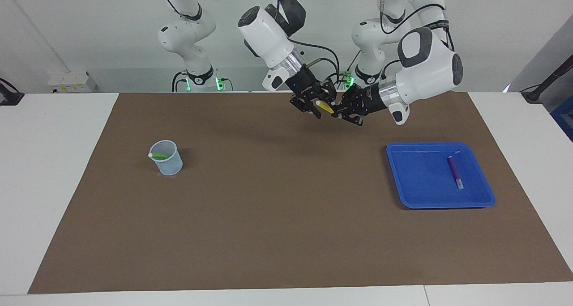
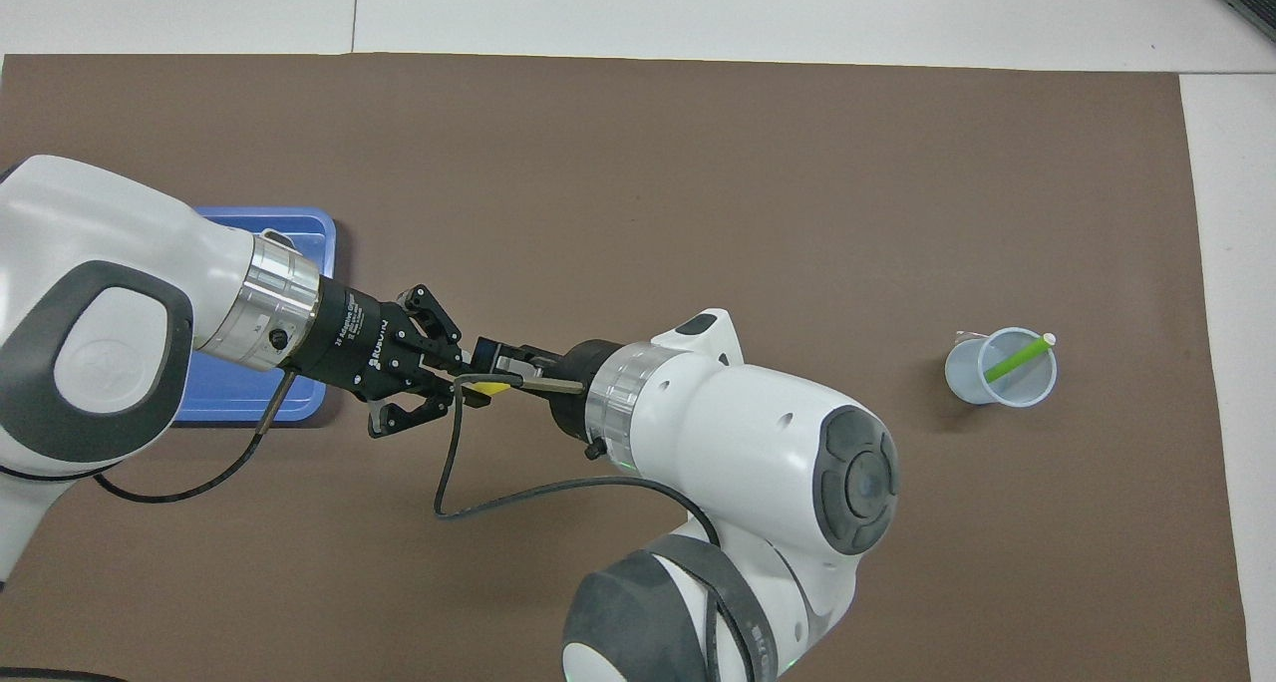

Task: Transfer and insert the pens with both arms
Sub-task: 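Close the right gripper on the yellow pen while the left gripper opens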

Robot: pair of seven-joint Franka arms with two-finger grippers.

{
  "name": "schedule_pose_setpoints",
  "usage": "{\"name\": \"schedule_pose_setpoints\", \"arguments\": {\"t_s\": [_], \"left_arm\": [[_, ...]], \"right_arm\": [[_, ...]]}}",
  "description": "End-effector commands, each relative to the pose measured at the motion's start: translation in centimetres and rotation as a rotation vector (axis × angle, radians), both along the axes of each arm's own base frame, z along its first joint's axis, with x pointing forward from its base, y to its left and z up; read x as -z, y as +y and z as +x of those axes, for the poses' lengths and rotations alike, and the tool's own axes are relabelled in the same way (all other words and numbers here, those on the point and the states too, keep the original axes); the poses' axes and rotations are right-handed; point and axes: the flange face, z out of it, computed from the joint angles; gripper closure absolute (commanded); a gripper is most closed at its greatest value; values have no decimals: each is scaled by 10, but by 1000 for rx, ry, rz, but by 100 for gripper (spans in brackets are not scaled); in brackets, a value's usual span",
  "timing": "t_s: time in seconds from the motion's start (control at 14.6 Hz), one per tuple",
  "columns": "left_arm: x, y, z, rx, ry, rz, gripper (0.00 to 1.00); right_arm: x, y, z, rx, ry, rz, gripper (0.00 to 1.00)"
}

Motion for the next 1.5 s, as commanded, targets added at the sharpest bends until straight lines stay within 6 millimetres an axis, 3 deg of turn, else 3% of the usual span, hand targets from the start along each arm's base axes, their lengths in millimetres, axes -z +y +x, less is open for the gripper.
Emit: {"name": "schedule_pose_setpoints", "arguments": {"t_s": [0.0,0.14,0.27,0.34,0.68,0.75,0.82,1.16,1.44], "left_arm": [[-3,4,-8,-35,-5,-2,100],[-2,6,-7,-40,-3,-3,100],[-3,8,-6,-48,-2,-11,100],[-3,7,-6,-49,-2,-13,100],[-6,7,-7,-44,-11,-12,99],[-8,4,-8,-38,-20,-11,27],[-13,2,-9,-39,-39,-10,0],[-24,6,-10,-50,-119,-2,0],[-12,15,-17,39,-206,-9,0]], "right_arm": [[2,-1,2,-16,-7,-10,60],[4,-1,0,-18,-2,-13,78],[4,1,-3,-23,-1,-12,85],[4,1,-3,-23,2,-13,98],[5,1,-3,-26,1,-15,100],[5,0,-3,-25,2,-15,100],[4,0,-3,-25,0,-14,100],[9,-5,-1,-70,12,-40,100],[20,-45,18,-242,1,-135,100]]}}
